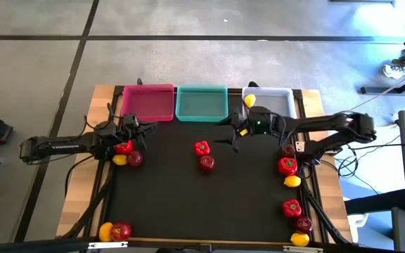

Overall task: Sort produce into baskets
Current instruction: Put the red bell pepper into the green bin

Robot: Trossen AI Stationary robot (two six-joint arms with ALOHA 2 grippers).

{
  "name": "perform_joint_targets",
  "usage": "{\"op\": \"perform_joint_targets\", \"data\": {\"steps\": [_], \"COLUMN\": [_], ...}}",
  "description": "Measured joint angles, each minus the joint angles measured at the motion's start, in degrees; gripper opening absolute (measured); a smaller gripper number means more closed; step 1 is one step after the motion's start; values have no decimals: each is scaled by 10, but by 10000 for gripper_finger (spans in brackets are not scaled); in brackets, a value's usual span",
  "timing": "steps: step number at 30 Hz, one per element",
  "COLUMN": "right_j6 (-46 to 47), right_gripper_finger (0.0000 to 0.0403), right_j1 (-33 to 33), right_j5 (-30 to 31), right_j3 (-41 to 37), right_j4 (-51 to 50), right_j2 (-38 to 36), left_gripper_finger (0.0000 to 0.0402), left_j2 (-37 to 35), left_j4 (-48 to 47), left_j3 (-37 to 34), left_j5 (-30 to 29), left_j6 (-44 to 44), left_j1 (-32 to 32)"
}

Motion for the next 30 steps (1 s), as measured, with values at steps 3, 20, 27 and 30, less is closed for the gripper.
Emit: {"op": "perform_joint_targets", "data": {"steps": [3,20,27,30], "right_j6": [1,1,1,1], "right_gripper_finger": [271,218,161,144], "right_j1": [6,8,8,8], "right_j5": [0,-12,-12,-13], "right_j3": [0,0,0,0], "right_j4": [28,152,184,194], "right_j2": [31,184,228,239], "left_gripper_finger": [11,11,11,11], "left_j2": [0,0,0,0], "left_j4": [0,0,0,0], "left_j3": [0,0,0,0], "left_j5": [0,0,0,0], "left_j6": [0,-2,-4,-4], "left_j1": [0,0,0,0]}}
